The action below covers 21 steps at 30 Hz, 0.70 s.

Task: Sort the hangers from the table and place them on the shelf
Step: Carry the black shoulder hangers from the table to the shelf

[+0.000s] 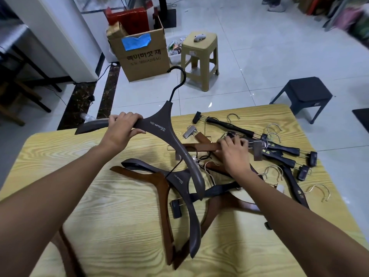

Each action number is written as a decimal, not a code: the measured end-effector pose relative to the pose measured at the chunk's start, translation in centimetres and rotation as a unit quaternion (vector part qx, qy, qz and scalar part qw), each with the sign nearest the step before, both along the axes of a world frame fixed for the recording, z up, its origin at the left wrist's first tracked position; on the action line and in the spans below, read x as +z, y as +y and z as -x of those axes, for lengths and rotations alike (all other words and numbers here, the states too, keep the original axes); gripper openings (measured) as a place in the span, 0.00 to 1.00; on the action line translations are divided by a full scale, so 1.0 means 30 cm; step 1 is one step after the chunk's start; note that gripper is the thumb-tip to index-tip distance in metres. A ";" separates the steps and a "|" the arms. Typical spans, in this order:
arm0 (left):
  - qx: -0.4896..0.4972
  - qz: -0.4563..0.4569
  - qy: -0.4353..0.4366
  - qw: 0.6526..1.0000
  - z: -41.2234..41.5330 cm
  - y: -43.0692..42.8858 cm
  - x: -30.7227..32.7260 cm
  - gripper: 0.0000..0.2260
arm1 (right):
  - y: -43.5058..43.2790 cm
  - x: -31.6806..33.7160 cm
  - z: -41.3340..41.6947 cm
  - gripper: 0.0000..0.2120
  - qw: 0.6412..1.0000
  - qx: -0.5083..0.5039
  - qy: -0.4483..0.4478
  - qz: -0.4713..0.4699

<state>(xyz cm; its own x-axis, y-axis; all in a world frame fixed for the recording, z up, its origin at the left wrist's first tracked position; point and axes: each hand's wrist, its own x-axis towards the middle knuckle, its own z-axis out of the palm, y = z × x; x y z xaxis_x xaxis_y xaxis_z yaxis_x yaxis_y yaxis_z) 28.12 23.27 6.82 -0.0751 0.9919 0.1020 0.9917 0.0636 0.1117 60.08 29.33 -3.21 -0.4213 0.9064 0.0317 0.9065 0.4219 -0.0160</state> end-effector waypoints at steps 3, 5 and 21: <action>-0.006 -0.004 0.002 1.000 0.001 -0.011 0.009 0.18 | 0.000 0.004 0.022 0.16 0.999 -0.016 -0.021 -0.019; -0.003 -0.009 0.003 1.000 0.012 -0.024 0.015 0.18 | 0.006 0.014 0.016 0.19 0.998 -0.057 -0.038 -0.015; 0.026 -0.001 0.005 1.000 0.061 -0.118 0.011 0.18 | 0.038 -0.032 -0.181 0.21 0.956 -0.262 -0.052 0.124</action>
<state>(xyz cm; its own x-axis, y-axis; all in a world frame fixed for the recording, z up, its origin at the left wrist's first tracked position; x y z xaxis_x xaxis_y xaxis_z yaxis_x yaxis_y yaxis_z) 26.30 19.74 7.15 -0.1260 0.9865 0.1048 0.9881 0.1154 0.1014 65.50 30.48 -4.18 0.1040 0.9678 -0.2293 0.9944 -0.0964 0.0445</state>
